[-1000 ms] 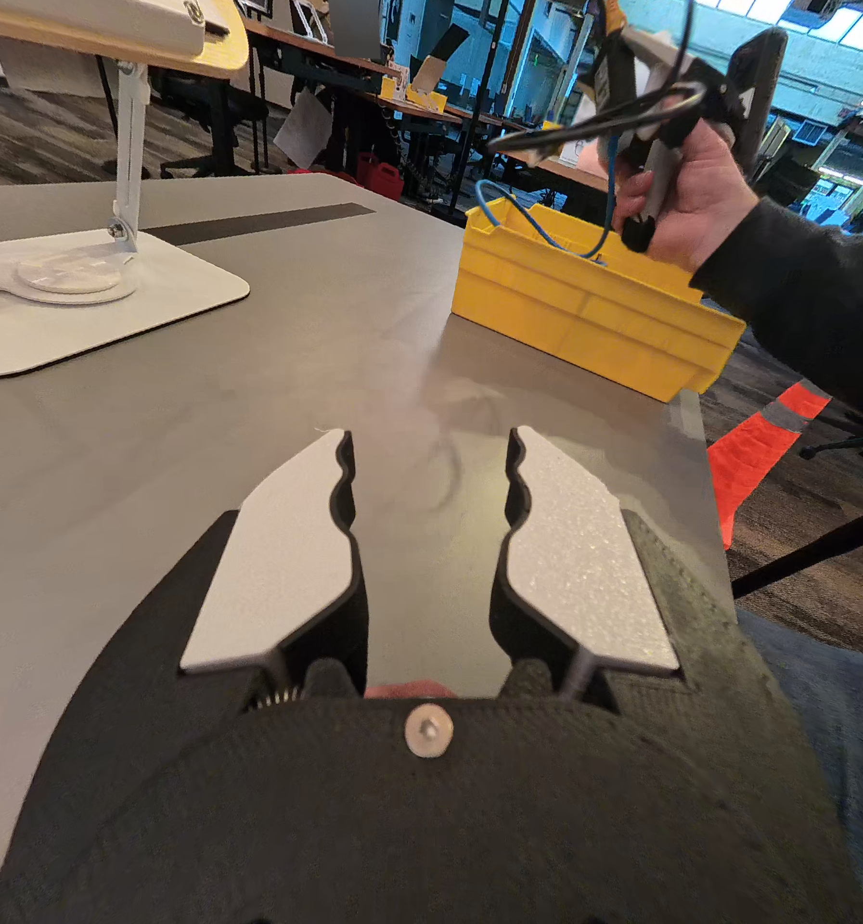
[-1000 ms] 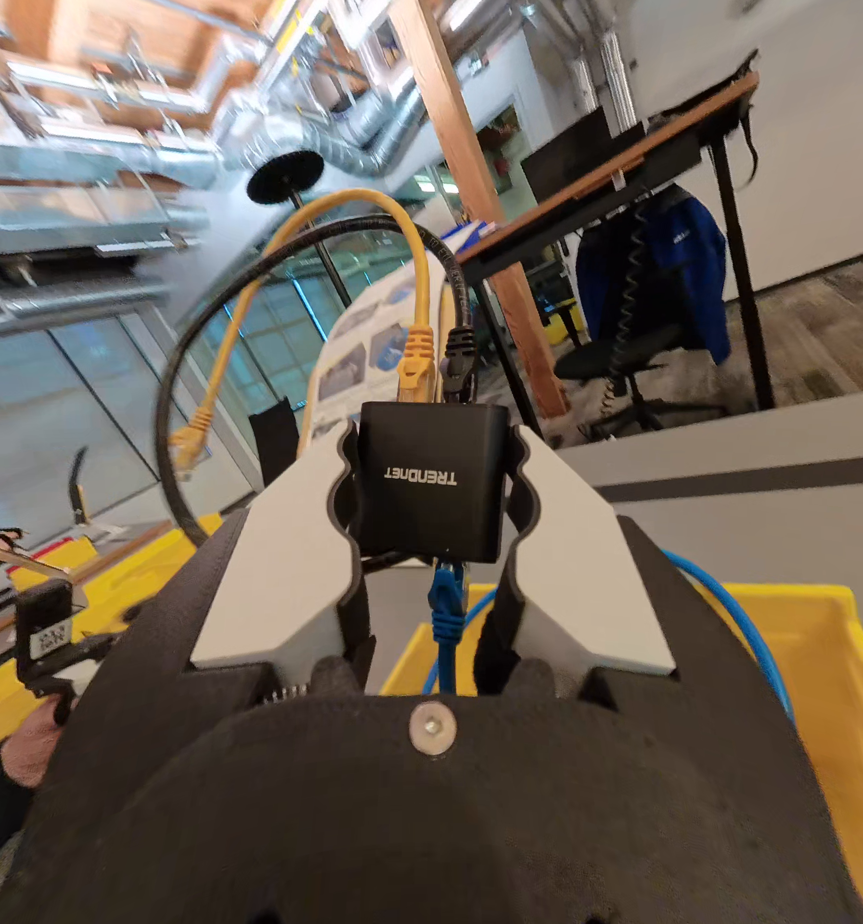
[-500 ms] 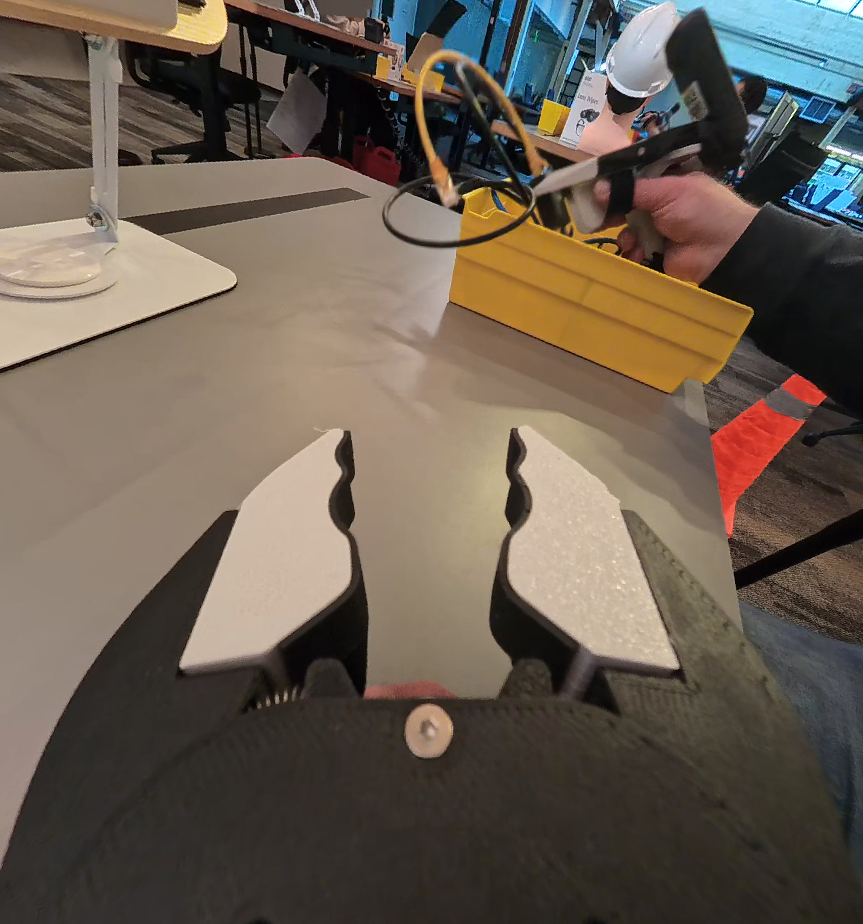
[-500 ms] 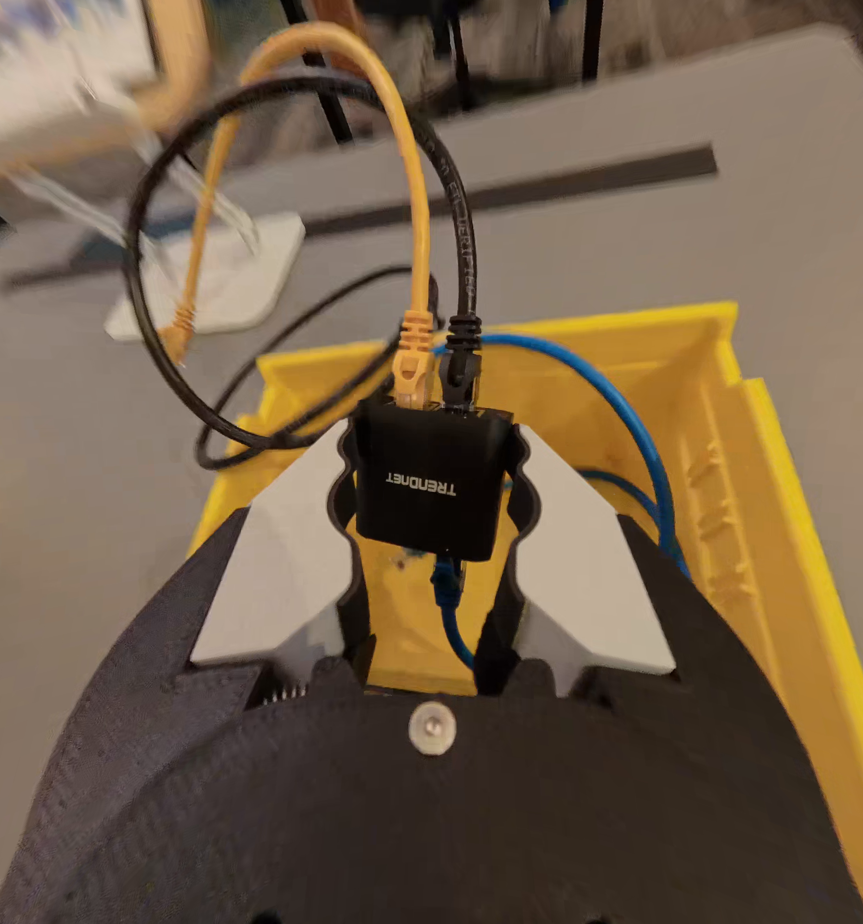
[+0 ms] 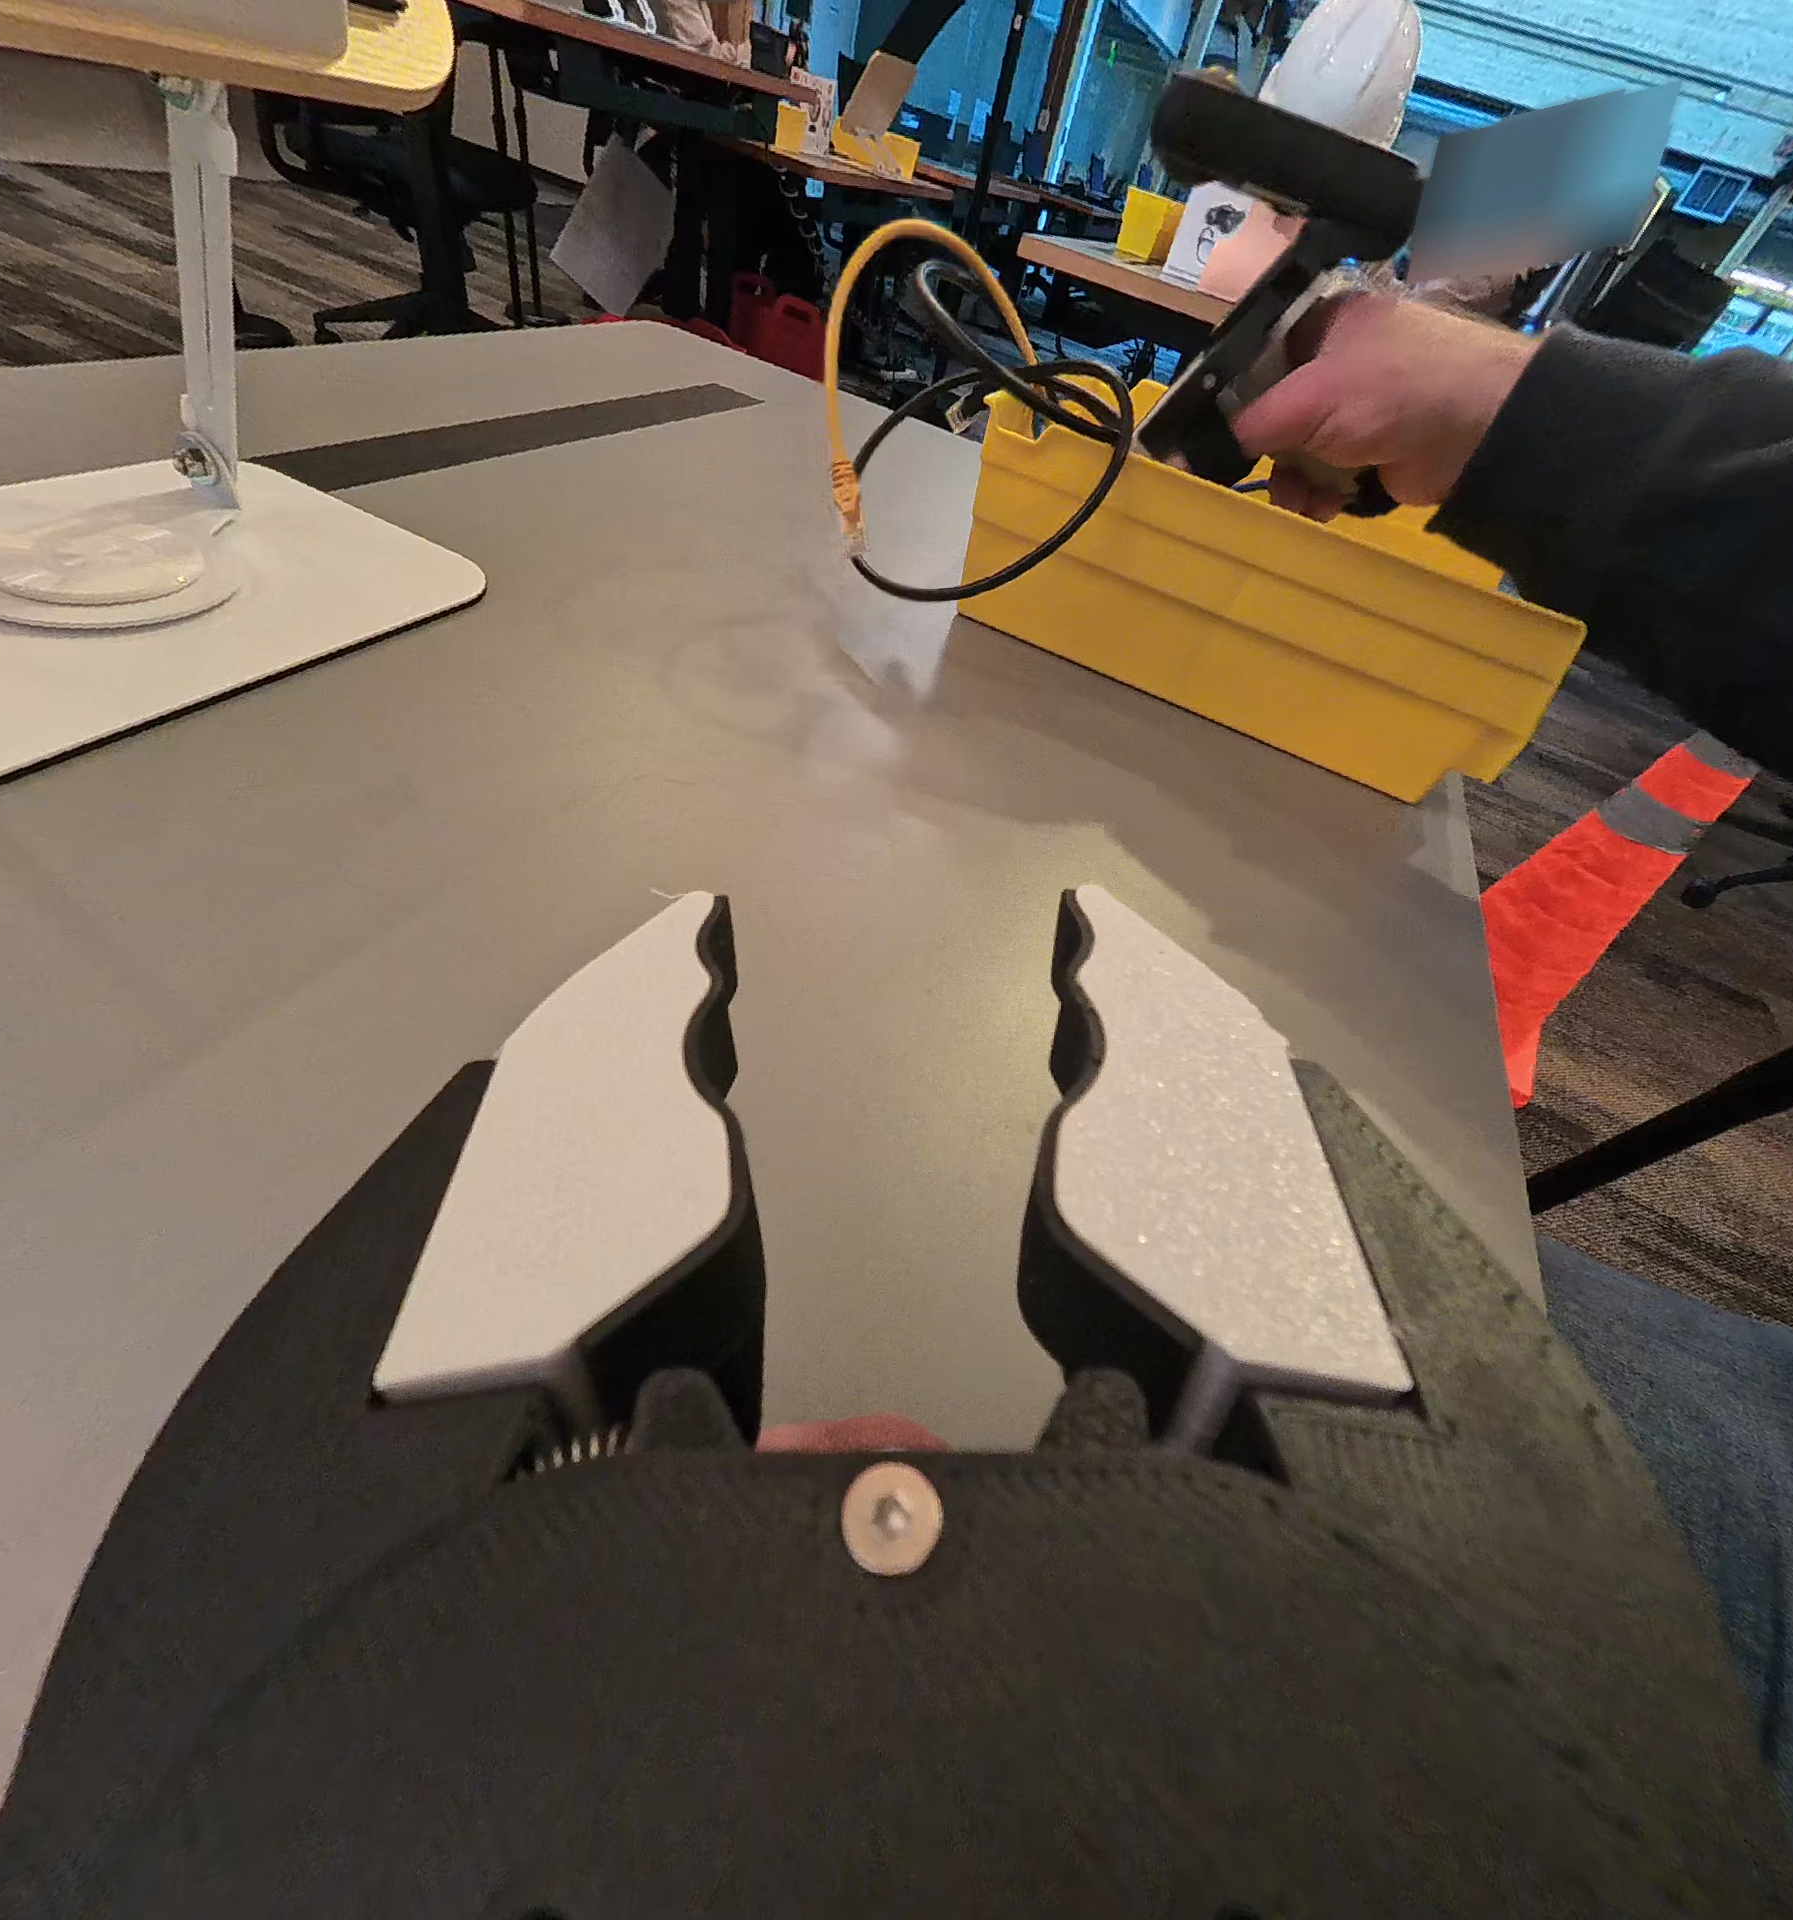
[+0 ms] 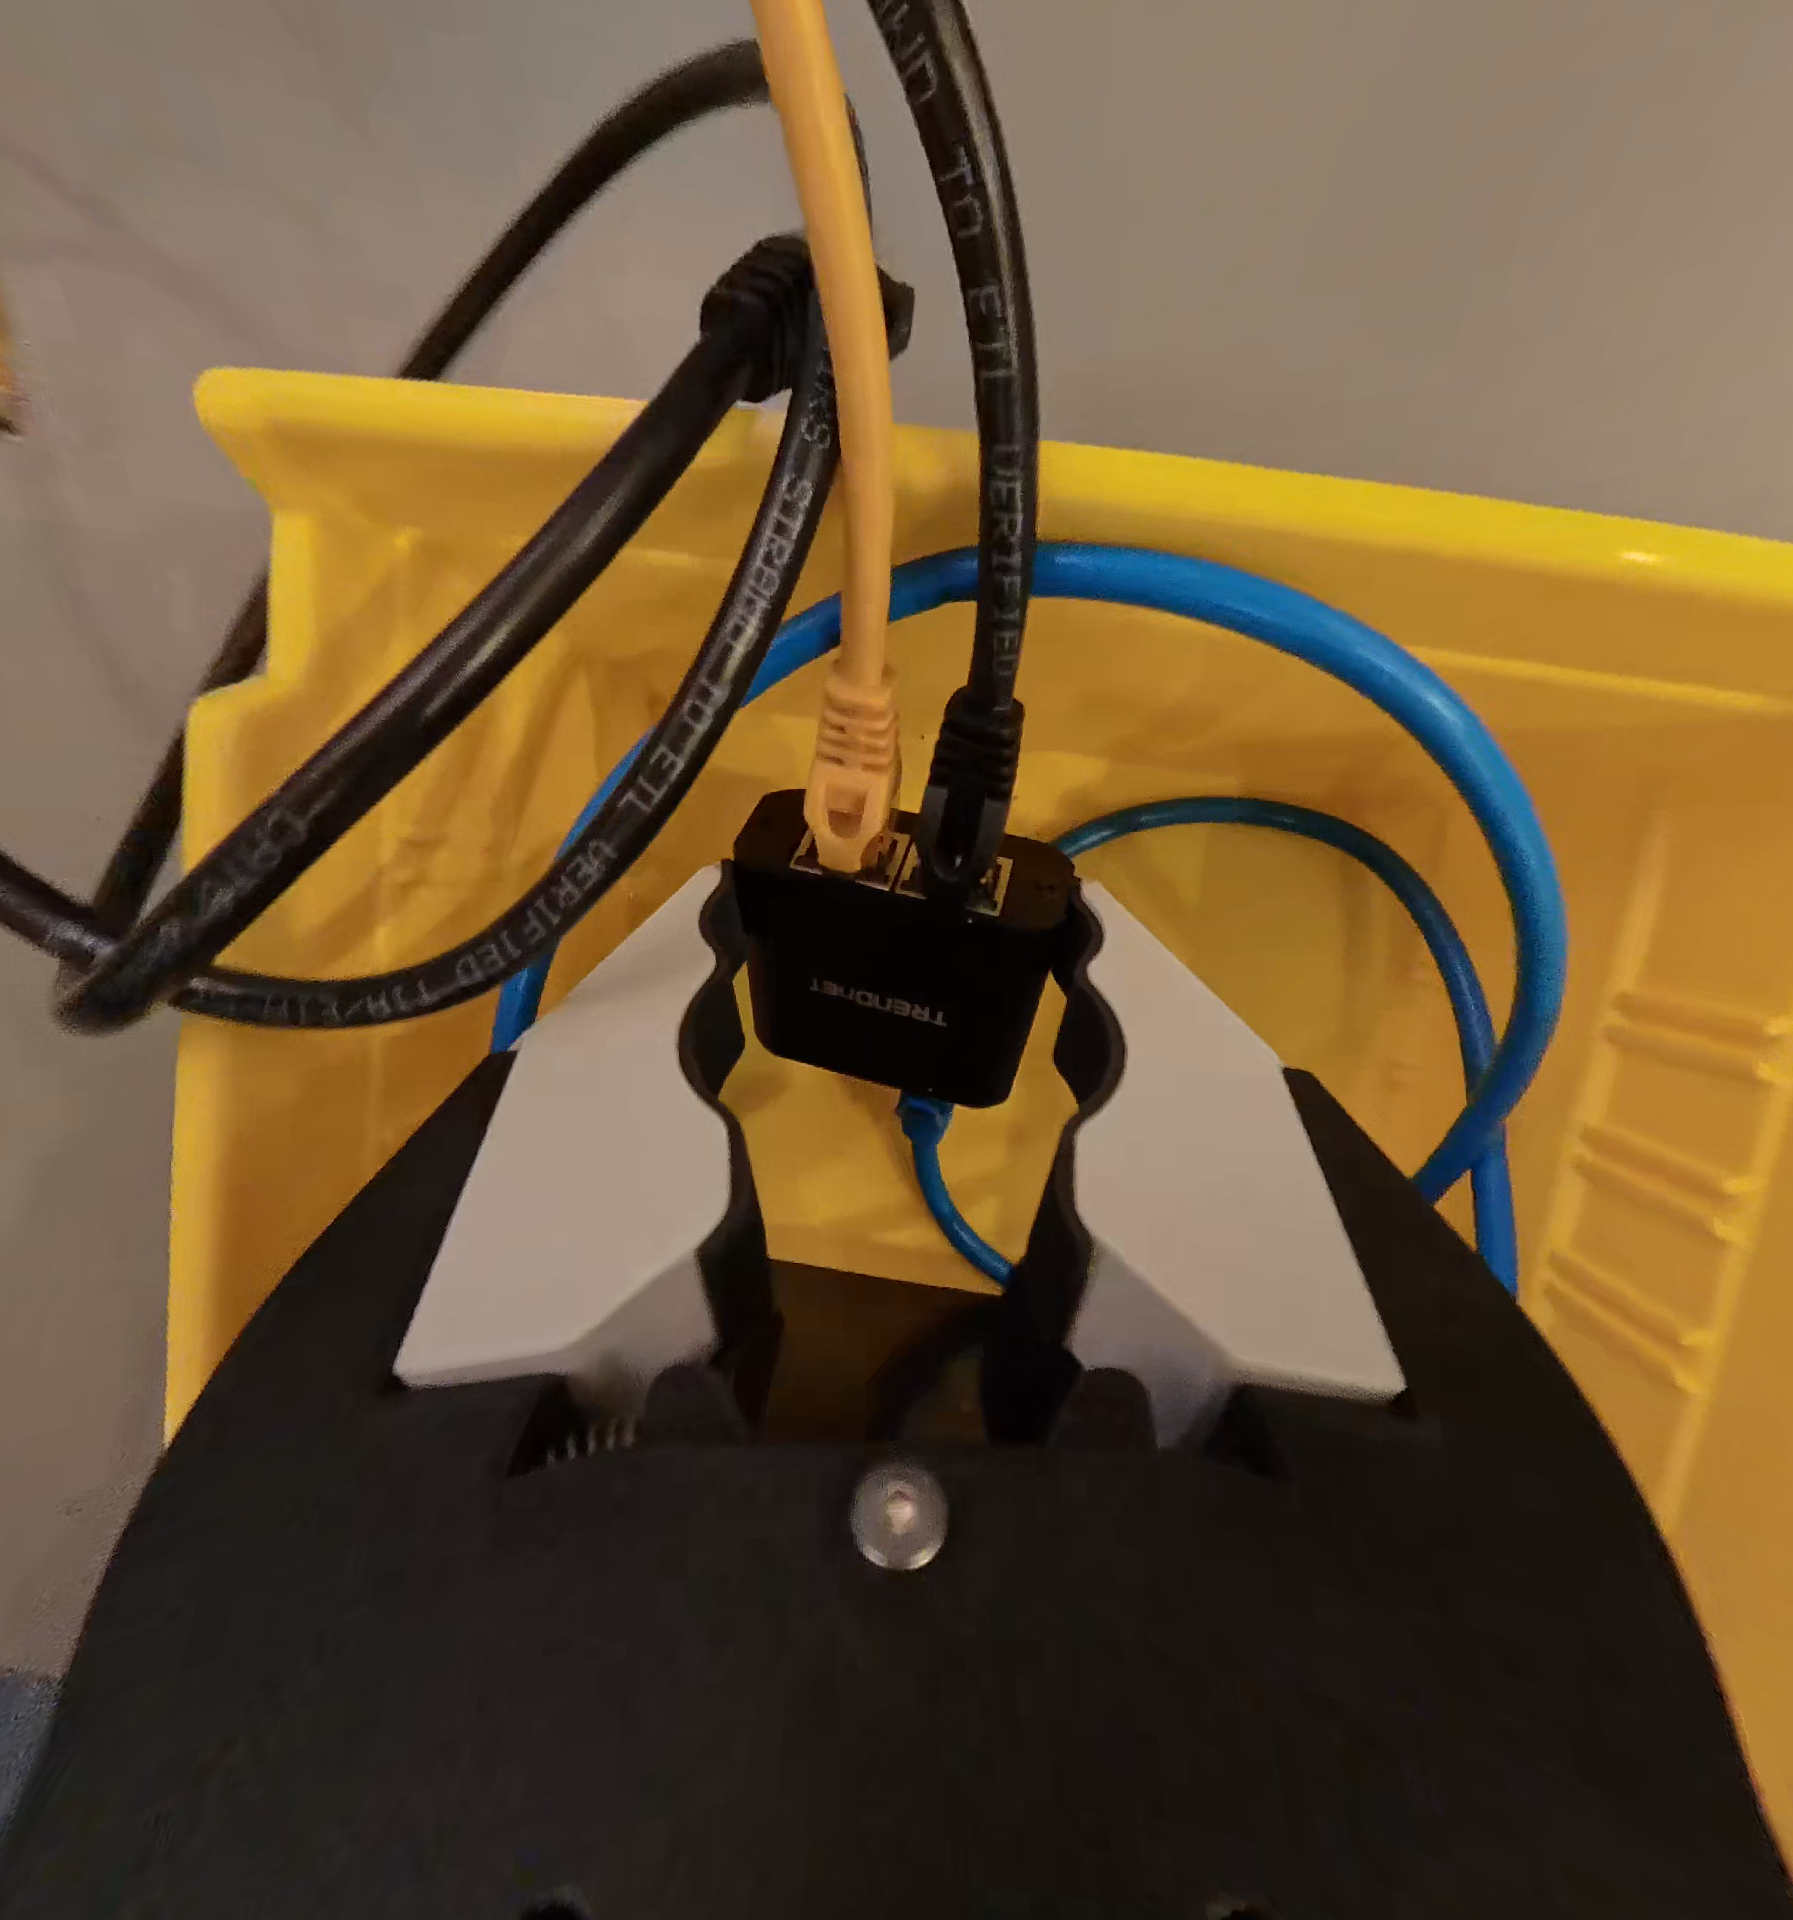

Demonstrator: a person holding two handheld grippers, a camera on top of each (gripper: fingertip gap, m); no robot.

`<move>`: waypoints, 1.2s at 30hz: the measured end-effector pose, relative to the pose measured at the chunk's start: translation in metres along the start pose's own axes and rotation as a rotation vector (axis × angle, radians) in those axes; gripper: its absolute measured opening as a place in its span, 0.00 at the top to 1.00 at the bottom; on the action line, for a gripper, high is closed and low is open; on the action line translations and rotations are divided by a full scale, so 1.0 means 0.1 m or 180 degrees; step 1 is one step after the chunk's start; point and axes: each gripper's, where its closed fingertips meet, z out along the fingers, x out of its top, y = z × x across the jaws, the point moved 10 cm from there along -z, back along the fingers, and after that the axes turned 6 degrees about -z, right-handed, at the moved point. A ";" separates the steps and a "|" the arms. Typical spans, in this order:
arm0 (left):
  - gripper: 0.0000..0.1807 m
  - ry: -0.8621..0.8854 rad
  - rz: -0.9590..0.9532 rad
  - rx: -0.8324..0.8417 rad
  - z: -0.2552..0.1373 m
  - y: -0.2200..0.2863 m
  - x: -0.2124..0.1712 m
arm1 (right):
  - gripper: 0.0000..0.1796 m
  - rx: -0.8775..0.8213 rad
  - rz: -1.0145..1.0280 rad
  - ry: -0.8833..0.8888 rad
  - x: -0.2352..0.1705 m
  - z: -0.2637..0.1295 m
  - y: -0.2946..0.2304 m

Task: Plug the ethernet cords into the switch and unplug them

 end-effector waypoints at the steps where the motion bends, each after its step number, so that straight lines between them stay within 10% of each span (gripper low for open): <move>1: 0.68 0.0000 0.0002 0.0001 0.00 0.00 0.00 | 0.67 -0.0028 -0.0040 -0.0127 0.02 0.02 -0.01; 11: 0.68 0.0025 0.0002 0.0008 -0.06 -0.01 0.00 | 0.67 0.0142 -0.0073 -0.0561 0.14 0.10 0.07; 26: 0.67 -0.0061 -0.0017 -0.0017 0.04 -0.04 -0.04 | 0.62 0.0102 -0.0530 0.0499 0.43 -0.80 0.00; 36: 0.67 -0.0078 -0.0035 0.0009 0.03 -0.07 -0.06 | 0.69 0.0297 -0.0629 -0.0206 0.81 -0.23 -0.01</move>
